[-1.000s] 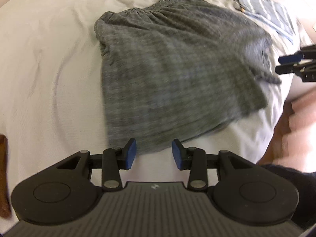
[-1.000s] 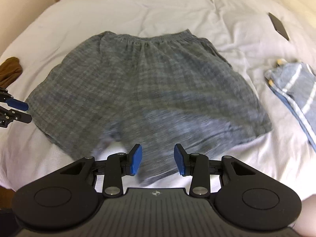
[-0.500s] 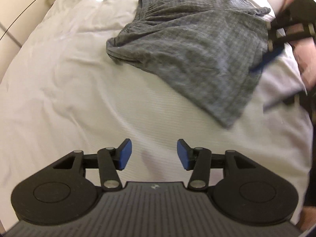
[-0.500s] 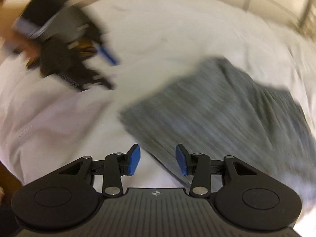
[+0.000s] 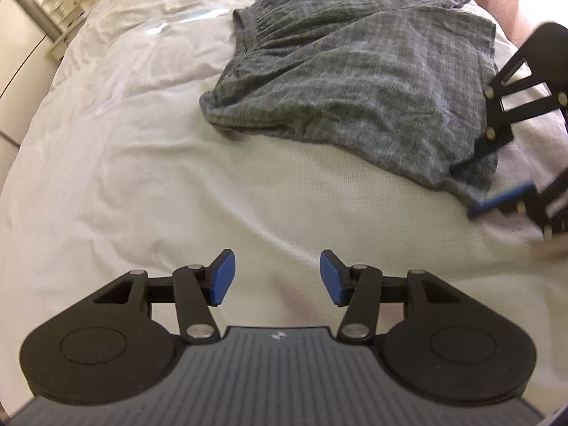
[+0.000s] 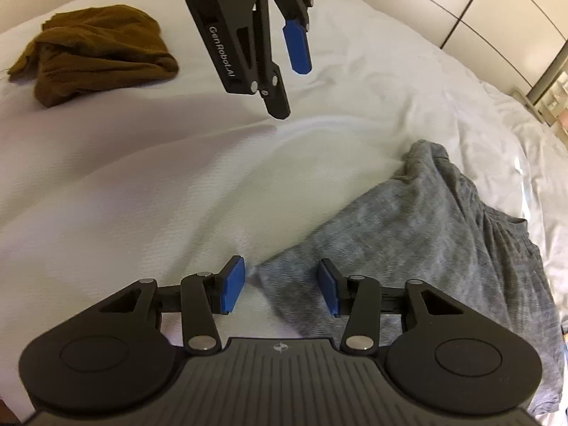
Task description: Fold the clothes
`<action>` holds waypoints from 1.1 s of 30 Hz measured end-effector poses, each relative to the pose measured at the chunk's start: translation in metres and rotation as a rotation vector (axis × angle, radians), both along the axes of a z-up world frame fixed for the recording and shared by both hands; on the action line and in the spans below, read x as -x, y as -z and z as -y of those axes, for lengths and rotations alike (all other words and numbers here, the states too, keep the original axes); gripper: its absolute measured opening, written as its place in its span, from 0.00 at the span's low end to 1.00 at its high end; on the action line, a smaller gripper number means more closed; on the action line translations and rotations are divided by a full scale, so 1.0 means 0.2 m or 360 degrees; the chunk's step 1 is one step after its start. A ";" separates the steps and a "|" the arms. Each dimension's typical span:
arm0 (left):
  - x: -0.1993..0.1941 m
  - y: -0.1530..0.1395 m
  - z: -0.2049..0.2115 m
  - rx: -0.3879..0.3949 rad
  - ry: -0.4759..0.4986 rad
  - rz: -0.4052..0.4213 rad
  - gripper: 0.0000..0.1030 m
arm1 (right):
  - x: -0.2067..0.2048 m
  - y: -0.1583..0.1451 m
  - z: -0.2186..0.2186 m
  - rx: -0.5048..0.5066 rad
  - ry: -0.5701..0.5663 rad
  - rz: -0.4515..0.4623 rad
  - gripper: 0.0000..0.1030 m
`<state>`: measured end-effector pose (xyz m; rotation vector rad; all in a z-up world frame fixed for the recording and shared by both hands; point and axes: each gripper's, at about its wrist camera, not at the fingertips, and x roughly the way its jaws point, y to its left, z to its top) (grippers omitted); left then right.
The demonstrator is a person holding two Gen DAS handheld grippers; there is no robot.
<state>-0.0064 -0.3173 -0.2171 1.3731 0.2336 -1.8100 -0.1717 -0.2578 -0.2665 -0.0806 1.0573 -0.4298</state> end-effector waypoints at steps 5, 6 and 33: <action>0.05 0.03 0.05 0.0130 0.0320 0.0145 0.50 | 0.02 -0.11 0.09 -0.0107 0.0035 0.0133 0.07; 0.06 0.04 0.07 0.0162 0.0385 0.0177 0.50 | 0.03 -0.15 0.10 -0.0134 0.0047 0.0177 0.07; 0.32 0.08 0.92 0.0148 0.1126 0.0484 0.05 | 0.53 -0.72 0.50 -0.0397 0.0557 0.0572 0.05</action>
